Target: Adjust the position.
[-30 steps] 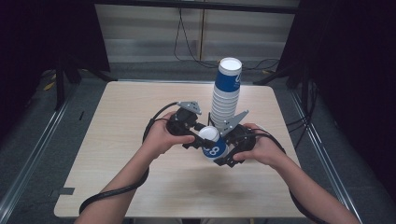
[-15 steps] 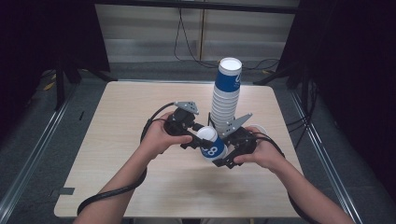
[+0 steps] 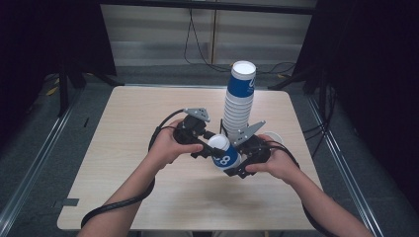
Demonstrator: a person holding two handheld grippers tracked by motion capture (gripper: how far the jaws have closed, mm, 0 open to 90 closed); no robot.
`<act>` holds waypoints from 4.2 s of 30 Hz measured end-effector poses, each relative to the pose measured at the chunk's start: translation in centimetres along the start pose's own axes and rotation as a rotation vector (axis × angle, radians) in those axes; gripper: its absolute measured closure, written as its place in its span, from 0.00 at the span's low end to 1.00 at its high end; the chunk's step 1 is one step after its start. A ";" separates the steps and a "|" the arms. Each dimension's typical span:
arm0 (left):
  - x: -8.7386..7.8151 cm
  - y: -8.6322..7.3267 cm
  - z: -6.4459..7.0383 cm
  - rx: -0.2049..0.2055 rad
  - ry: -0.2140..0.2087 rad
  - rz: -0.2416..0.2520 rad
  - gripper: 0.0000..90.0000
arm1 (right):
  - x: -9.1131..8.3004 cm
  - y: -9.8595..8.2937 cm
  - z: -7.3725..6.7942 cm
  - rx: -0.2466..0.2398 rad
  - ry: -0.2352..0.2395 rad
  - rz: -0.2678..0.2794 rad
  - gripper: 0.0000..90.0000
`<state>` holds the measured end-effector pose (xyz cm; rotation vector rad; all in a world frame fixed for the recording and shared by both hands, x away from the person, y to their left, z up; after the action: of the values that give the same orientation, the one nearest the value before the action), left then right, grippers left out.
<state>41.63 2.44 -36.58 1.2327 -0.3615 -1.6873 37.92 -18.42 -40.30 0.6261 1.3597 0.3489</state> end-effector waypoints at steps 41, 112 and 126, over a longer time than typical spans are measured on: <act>0.8 -0.2 0.4 0.138 0.106 -0.173 0.20 | -1.2 0.1 0.3 -0.106 -0.013 -0.152 0.27; 3.6 0.0 1.3 0.168 0.180 -0.493 0.32 | -0.2 1.2 -0.4 -0.225 0.026 -0.333 0.26; 4.1 -0.2 1.0 0.179 0.187 -0.521 0.32 | -0.3 1.7 -0.5 -0.239 0.028 -0.311 0.26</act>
<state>40.63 -1.11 -38.55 1.7110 -0.0771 -1.9804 37.54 -17.20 -39.09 0.2070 1.3919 0.2628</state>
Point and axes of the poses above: each handheld gripper's, and its own axes: x roughly forward along the jaws, y roughly out of its top, z roughly to its right, the point moved 1 cm from there along x, roughly forward along the jaws, and after that the axes turned 14 degrees about -x, right-handed, at the moved point
